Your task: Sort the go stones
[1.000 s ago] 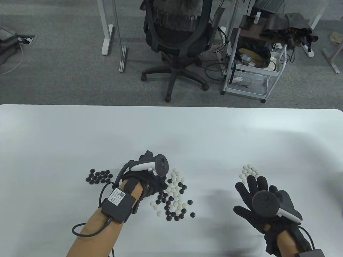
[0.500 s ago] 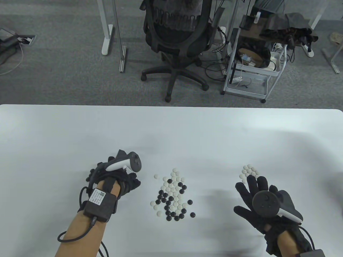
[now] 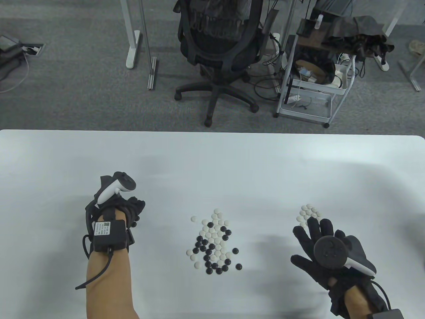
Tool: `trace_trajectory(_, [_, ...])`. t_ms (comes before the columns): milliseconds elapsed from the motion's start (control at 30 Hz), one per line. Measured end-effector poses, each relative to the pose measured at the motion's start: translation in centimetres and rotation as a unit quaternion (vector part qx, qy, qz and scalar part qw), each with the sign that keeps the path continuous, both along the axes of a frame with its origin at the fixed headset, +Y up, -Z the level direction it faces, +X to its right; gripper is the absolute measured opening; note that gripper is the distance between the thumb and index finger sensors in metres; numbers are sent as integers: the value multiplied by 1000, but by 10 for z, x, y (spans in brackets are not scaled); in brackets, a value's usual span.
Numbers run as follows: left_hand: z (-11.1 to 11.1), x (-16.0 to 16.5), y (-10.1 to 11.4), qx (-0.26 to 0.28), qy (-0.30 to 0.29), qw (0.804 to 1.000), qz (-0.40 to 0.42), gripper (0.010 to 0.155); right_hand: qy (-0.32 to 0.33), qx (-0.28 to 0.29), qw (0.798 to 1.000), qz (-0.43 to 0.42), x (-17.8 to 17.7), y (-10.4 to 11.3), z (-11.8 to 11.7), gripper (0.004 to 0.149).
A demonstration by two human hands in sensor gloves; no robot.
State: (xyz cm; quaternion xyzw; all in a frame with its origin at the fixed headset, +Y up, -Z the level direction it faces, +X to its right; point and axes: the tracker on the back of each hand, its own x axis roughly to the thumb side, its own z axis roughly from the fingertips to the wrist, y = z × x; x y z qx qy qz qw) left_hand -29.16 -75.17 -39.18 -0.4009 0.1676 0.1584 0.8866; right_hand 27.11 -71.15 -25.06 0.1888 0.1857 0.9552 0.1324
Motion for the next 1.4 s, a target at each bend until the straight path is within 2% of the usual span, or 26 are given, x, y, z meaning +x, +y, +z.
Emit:
trace_trajectory(167, [8, -15, 2, 1, 23, 1000, -6, 66, 2, 2, 1000, -1, 0, 0, 1, 79])
trace_trajectory(433, [15, -16, 7, 1, 15, 1000, -8, 67, 3, 1, 1000, 0, -1, 0, 1, 79])
trace_trajectory(567, [18, -6, 25, 26, -12, 999, -16, 67, 3, 1, 1000, -1, -2, 0, 1, 79])
trace_trajectory(633, [21, 2, 42, 72, -39, 996, -43, 65, 3, -1, 1000, 0, -2, -1, 0, 79])
trace_trajectory(667, [27, 12, 59, 117, -64, 990, -54, 65, 3, -3, 1000, 1, -2, -2, -1, 79])
trace_trajectory(767, [46, 34, 89, 193, -128, 971, -56, 67, 3, -7, 1000, 3, -2, -4, -2, 79])
trace_trajectory(900, [89, 65, 127, 293, -222, 928, -67, 75, 2, -7, 1000, 4, -3, -4, -3, 79])
trace_trajectory(1000, [116, 78, 138, 337, -264, 900, -82, 79, 1, -5, 1000, 3, -3, -4, -3, 79])
trace_trajectory(1100, [136, 85, 136, 362, -289, 881, -95, 80, -1, -3, 1000, 1, -2, -4, -3, 79])
trace_trajectory(1233, [159, 89, 118, 390, -316, 858, -113, 81, -2, -4, 1000, 1, -2, -4, -4, 79])
trace_trajectory(1400, [169, 89, 89, 390, -320, 858, -101, 80, -2, -6, 1000, 5, -3, -6, -4, 80])
